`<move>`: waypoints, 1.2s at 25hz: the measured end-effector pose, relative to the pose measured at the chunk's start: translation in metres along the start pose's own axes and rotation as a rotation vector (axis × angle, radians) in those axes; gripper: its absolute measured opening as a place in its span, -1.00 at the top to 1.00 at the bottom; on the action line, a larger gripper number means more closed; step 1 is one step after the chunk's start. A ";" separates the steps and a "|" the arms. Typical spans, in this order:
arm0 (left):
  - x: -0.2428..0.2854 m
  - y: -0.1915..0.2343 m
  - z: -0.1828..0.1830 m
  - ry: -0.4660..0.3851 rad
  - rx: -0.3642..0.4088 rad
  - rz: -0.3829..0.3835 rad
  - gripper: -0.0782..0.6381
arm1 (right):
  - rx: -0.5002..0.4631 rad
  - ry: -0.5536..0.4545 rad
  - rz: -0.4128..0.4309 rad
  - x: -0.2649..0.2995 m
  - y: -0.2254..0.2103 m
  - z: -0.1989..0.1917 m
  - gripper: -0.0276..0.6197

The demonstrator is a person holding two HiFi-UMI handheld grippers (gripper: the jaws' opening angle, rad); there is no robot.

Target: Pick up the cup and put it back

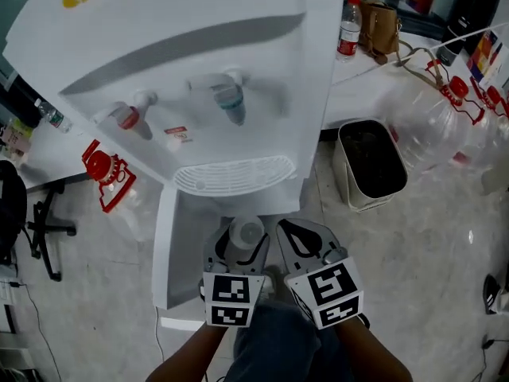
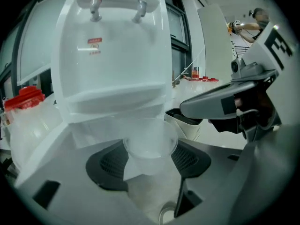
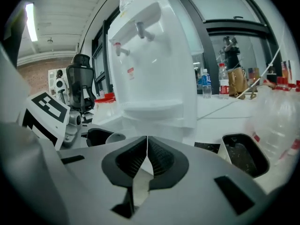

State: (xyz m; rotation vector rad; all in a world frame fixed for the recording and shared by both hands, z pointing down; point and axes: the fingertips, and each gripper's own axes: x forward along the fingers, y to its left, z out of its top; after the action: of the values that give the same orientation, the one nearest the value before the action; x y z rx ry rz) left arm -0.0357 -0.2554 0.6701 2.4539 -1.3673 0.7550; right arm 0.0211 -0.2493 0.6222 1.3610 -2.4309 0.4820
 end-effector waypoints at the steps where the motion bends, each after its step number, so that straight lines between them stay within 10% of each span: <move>1: 0.011 0.001 -0.009 -0.003 0.000 0.006 -0.01 | -0.008 -0.007 0.007 0.007 -0.003 -0.009 0.85; 30: 0.170 0.034 -0.105 -0.042 0.009 0.051 -0.01 | -0.001 -0.026 0.017 0.105 -0.057 -0.111 0.85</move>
State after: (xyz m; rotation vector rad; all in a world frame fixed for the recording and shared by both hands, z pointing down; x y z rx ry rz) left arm -0.0250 -0.3511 0.8483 2.4637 -1.4492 0.7266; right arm 0.0299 -0.3079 0.7742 1.3550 -2.4656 0.4693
